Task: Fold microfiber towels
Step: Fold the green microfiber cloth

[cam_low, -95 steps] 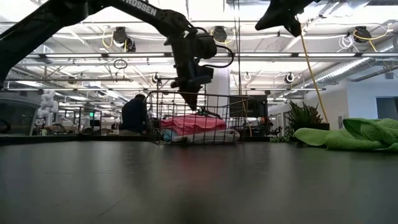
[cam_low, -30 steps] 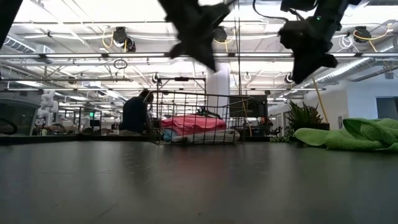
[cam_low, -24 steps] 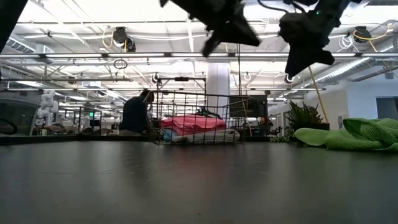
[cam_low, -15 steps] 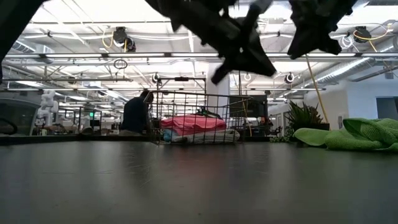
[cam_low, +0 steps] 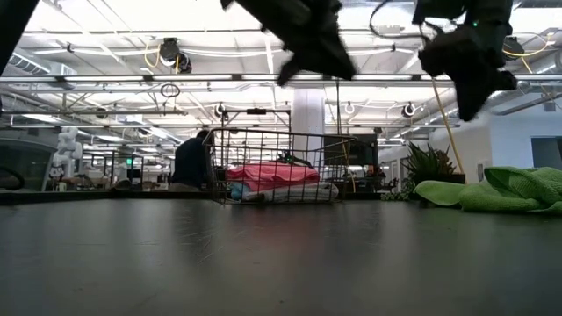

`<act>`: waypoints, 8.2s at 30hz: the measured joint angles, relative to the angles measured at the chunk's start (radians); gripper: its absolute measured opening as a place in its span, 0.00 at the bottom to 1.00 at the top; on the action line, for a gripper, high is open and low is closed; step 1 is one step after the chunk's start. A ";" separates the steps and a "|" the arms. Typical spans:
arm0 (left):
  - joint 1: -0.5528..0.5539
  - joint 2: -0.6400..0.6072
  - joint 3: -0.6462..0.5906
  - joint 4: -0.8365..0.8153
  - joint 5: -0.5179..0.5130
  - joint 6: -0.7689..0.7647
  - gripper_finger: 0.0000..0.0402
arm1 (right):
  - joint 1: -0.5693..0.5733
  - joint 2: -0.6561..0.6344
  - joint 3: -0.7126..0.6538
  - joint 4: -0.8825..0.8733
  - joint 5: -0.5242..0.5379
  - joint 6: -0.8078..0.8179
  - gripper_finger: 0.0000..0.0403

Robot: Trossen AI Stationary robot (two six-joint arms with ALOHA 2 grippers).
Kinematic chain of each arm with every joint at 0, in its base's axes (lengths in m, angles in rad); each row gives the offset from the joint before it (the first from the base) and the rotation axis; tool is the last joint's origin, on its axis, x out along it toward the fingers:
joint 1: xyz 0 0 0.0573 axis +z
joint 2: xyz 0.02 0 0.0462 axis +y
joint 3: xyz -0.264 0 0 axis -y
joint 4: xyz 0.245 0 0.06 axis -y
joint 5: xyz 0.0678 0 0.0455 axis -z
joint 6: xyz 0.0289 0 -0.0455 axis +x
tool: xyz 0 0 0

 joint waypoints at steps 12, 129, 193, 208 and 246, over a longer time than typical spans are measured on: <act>-0.025 -0.336 0.000 -0.620 -0.347 -0.028 0.09 | 0.013 0.233 -0.111 0.074 0.006 0.022 0.00; -0.168 -0.508 -0.701 0.093 -0.136 -0.646 0.09 | 0.448 0.510 -0.215 1.044 0.131 0.232 0.00; -0.089 -0.133 -0.907 0.749 0.063 -0.532 0.47 | 0.440 0.510 -0.214 1.037 0.131 0.242 0.00; -0.088 -0.133 -0.907 0.781 0.028 -0.563 0.47 | 0.381 0.442 -0.214 1.052 0.134 0.184 0.00; -0.087 -0.133 -0.906 0.762 -0.016 -0.607 0.01 | 0.033 0.492 -0.213 1.222 0.025 -0.051 0.00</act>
